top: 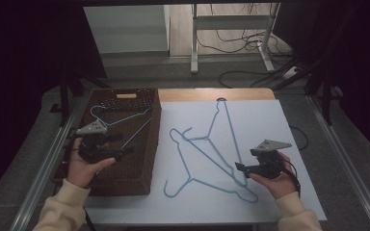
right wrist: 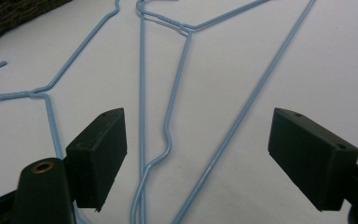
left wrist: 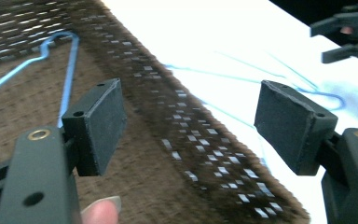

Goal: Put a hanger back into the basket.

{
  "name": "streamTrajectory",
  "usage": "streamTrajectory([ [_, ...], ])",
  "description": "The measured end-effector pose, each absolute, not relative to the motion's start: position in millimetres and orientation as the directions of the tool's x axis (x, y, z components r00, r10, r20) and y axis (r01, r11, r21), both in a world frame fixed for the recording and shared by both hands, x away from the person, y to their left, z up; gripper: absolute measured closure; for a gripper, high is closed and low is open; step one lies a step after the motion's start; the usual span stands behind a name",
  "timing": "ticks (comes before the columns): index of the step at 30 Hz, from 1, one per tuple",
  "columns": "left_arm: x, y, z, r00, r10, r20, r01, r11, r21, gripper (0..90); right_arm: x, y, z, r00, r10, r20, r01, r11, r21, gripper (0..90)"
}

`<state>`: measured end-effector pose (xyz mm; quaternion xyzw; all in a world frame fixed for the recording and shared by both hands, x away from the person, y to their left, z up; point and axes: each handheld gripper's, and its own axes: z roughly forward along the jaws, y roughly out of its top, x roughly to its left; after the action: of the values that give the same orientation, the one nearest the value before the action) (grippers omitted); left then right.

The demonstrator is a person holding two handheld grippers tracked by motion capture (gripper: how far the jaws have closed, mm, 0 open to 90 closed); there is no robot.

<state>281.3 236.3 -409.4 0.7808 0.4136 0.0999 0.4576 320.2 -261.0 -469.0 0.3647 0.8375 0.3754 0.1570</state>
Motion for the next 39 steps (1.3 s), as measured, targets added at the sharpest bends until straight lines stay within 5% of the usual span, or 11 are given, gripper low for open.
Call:
streamTrajectory([
  [39, 270, 205, -419, 0.688, 0.698, -0.198, 0.537, -0.306, 0.786, 23.1, 310, -258, -466, -0.697, 0.717, 0.007, 0.497, 0.476, 0.726, 19.9],
])
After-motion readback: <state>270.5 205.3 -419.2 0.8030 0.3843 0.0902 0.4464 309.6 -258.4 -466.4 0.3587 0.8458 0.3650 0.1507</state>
